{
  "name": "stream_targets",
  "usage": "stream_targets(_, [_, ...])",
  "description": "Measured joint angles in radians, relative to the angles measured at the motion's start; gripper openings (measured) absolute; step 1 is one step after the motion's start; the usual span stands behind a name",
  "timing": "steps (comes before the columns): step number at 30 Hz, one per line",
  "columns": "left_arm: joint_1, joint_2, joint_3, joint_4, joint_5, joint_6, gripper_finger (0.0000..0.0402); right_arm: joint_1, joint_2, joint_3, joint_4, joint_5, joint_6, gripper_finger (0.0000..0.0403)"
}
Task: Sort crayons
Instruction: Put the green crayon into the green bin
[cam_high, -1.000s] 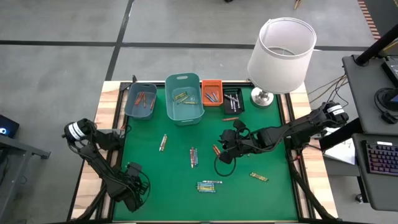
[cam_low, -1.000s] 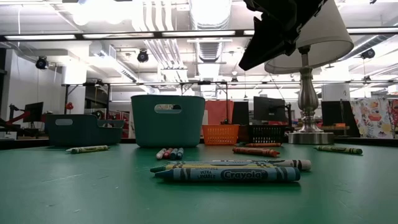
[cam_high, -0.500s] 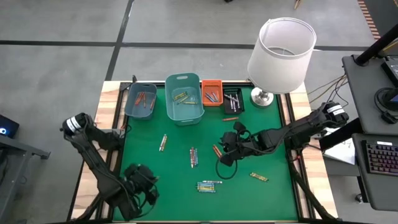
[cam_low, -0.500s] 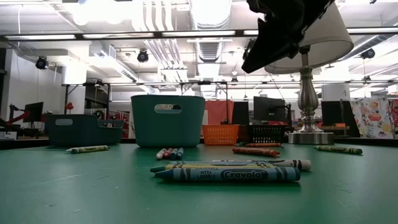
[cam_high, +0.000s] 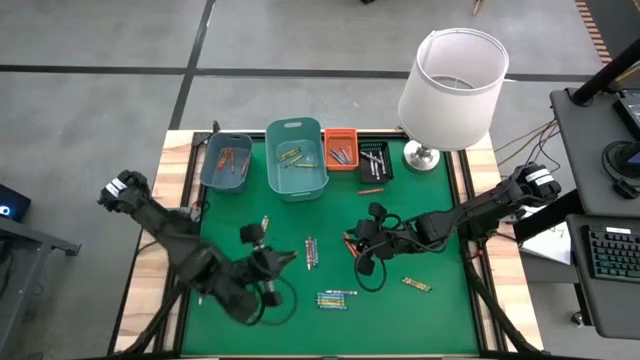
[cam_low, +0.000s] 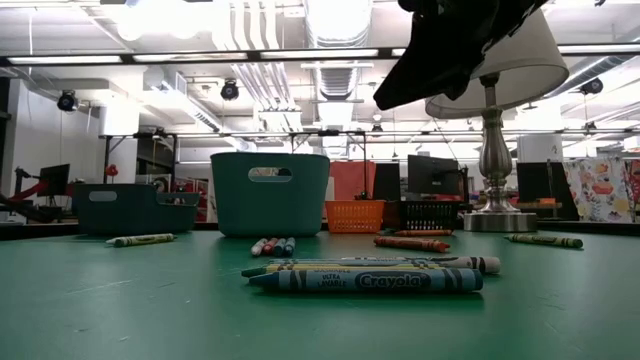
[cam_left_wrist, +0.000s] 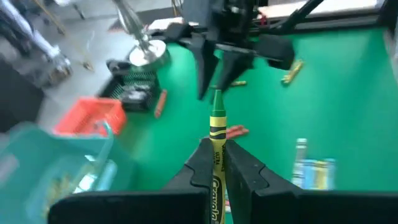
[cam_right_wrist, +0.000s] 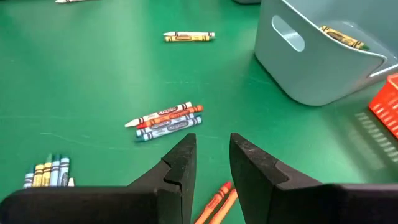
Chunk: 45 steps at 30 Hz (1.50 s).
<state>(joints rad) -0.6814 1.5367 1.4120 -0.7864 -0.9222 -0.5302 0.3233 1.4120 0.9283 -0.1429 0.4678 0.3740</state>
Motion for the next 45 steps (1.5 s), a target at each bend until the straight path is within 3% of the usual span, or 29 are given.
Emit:
stream_targets(5, [0.137, -0.046, -0.058, 0.061, 0.011, 0.187, 0.0000, 0.000, 0.000, 0.000, 0.004, 0.000, -0.025, 0.0089])
stream_targets(10, [0.297, -0.130, -0.175, 0.158, 0.102, 0.287, 0.0000, 0.000, 0.000, 0.000, 0.006, 0.002, -0.056, 0.0089])
stream_targets(17, [0.632, -0.250, -0.385, 0.433, 0.432, 0.484, 0.0000, -0.001, 0.000, 0.001, 0.019, 0.003, -0.132, 0.0089])
stream_targets(23, [0.990, -0.232, -0.410, 0.485, 0.738, 0.610, 0.0000, -0.013, 0.000, 0.002, 0.050, 0.003, -0.216, 0.0089])
stream_targets(27, [1.187, -0.176, -0.384, 0.475, 0.884, 0.682, 0.0000, -0.055, -0.002, 0.034, 0.045, 0.003, -0.244, 0.0089])
stream_targets(32, [1.338, -0.075, -0.290, 0.417, 0.954, 0.756, 0.0000, -0.123, -0.003, 0.104, 0.042, 0.002, -0.339, 0.0089])
stream_targets(38, [1.378, 0.098, -0.102, 0.244, 0.967, 0.896, 0.0000, -0.186, -0.004, 0.153, -0.001, 0.003, -0.390, 0.0089])
stream_targets(45, [1.389, 0.253, 0.024, 0.119, 0.959, 1.005, 0.0000, -0.217, -0.004, 0.152, -0.077, 0.002, -0.364, 0.0089])
